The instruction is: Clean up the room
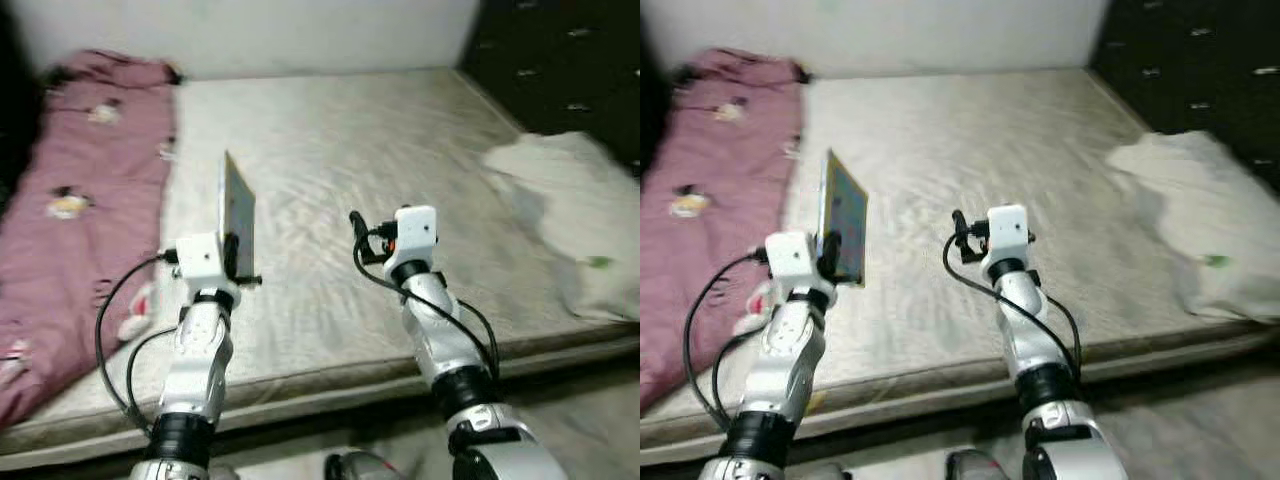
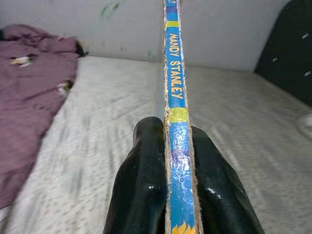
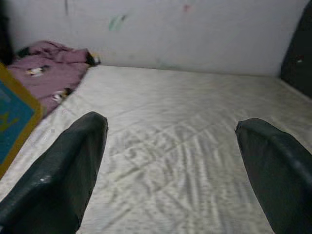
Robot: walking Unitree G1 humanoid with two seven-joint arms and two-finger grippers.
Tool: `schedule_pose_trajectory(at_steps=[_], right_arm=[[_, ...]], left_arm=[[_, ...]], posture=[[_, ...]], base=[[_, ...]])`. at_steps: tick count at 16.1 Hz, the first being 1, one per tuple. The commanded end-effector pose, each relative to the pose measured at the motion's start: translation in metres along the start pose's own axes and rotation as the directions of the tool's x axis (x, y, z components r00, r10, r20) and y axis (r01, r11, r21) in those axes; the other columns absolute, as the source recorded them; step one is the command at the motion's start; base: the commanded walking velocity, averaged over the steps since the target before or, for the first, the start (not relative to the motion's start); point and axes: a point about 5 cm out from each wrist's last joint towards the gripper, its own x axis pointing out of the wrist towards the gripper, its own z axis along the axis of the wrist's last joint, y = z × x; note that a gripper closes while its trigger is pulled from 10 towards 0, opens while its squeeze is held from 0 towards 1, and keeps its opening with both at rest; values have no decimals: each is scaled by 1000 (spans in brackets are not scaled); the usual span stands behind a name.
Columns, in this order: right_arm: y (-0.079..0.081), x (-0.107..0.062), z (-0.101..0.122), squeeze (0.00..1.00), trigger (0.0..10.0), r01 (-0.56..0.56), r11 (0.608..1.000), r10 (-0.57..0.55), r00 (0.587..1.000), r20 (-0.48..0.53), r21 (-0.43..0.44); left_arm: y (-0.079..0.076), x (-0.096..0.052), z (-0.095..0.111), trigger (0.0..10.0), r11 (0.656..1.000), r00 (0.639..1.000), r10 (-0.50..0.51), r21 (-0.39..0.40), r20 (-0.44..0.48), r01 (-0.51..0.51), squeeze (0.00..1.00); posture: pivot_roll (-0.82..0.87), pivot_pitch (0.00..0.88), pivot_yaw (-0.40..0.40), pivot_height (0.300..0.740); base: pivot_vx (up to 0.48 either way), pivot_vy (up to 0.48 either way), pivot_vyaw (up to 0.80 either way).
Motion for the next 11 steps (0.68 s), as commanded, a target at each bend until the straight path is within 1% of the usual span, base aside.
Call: schedule_pose_trajectory(at_steps=[1,4,11], right_arm=[[5,5,3,0,10000,-38,999,37,999,-8,-1],[11,10,6,0,10000,-73,997,73,997,-9,-1],[12,14,6,0,10000,-91,996,91,996,-12,-12]], left_arm=[[3,4,14,10000,1000,998,11,-10,54,-10,0],[4,5,17,10000,1000,998,16,-22,62,-15,0],[5,7,19,10000,1000,997,22,-22,68,-21,0]], posture=[[51,0,-47,740],[65,0,-60,740],[70,0,-68,740]], base=[[0,0,0],[0,0,0],[0,-279,0]])
